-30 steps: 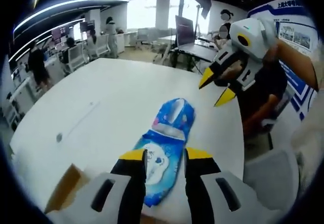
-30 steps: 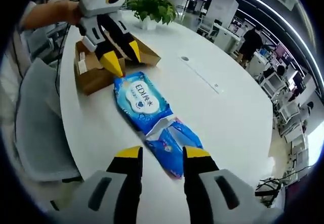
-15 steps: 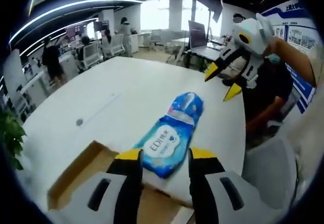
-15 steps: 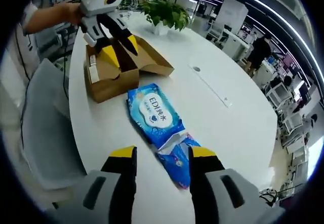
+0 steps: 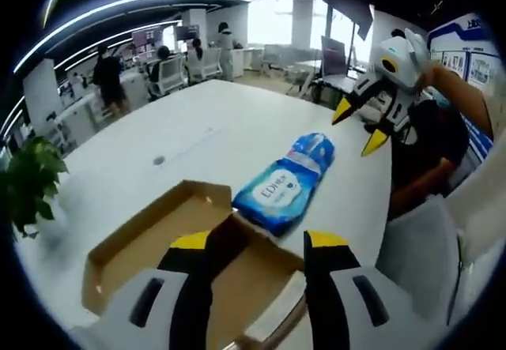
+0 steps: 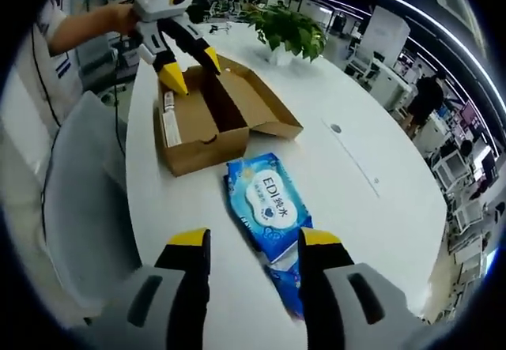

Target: Operate the shoe box by opening the lid, removing the specified soft item, and placing it in the target area until the item is outside and the box remains undamaged.

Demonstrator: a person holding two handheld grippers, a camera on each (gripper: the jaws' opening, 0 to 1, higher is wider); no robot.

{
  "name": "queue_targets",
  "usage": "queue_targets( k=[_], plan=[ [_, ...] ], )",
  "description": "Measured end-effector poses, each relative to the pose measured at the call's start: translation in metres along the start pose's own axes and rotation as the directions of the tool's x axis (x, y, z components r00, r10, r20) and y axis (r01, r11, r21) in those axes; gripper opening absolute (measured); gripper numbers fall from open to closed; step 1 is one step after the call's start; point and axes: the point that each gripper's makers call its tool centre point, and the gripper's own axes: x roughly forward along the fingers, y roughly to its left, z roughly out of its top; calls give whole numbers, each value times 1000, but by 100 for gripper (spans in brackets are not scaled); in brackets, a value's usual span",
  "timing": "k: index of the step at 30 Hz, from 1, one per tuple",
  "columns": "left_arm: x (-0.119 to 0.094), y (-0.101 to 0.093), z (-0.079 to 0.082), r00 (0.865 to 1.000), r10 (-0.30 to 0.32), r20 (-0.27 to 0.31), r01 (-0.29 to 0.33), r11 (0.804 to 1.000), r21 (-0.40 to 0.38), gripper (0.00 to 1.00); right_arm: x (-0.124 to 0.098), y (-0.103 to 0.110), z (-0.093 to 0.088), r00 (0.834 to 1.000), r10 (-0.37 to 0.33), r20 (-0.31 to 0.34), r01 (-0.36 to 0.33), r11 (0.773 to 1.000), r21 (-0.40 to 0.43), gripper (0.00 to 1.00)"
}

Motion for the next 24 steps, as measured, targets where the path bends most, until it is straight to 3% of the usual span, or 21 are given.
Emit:
queue_targets(
  k=[12, 24],
  plan=[
    [-42, 28, -39, 995, 98, -15, -99, 992, -80, 47, 20, 23, 27, 997, 69, 40, -67, 997, -34, 43],
    [-76, 54, -83, 982, 186, -39, -190, 966, -176, 49, 48, 49, 49, 988, 149, 37, -146, 986, -85, 43]
  ],
)
